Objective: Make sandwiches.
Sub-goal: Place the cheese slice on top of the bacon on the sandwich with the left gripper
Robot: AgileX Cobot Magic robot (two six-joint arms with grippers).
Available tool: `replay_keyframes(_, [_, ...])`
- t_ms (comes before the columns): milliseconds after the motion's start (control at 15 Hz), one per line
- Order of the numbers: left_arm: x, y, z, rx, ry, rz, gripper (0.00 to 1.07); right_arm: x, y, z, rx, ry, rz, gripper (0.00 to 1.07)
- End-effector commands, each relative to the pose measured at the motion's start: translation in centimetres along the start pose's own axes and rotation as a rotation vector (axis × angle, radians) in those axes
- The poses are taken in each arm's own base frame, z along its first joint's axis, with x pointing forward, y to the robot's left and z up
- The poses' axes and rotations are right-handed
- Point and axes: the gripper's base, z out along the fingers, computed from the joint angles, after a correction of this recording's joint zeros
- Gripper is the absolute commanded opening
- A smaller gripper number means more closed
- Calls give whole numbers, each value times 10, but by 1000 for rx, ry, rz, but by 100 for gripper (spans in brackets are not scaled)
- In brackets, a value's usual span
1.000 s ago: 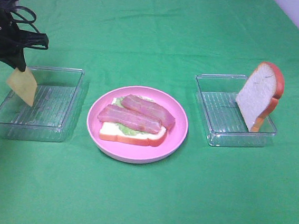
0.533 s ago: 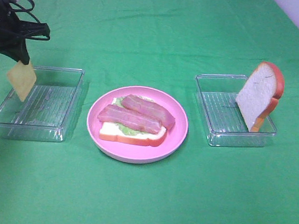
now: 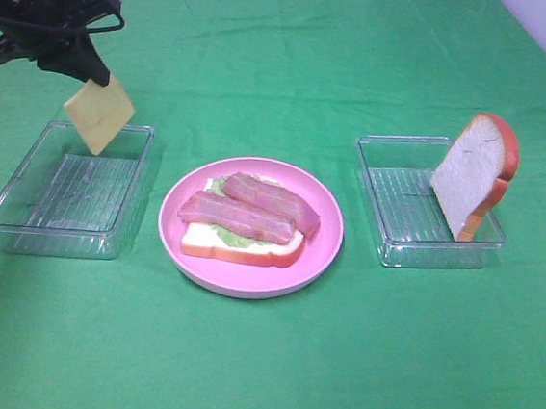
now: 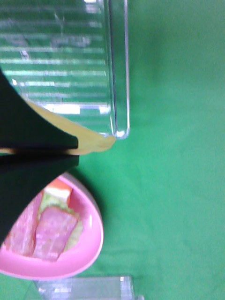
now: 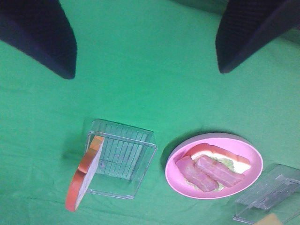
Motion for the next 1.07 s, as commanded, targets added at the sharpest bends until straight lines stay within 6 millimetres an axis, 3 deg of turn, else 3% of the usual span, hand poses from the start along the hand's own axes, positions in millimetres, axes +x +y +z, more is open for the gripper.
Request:
replay_keyframes(67, [4,-30,4,137,-17,42,0,2,0,-2,2,-27,-6,75])
replay_keyframes(333, [32,-94,34,338,29,98,0,2,0,-2,2,-27,-6,75])
replay_keyframes(467, [44,-111,48,381,46,120,0,2,0,-2,2,-27,-6,75])
replay_keyframes(600, [65,-125,80,401,93,91,0,2,0,-2,2,-27,-6,75])
replay_keyframes(800, [87,-124,113,393,184,66,0,2,0,-2,2,-27,-6,75])
replay_keyframes(1067, [91,-108,123,296,225,137,0,2,0,-2,2,-27,-6,75])
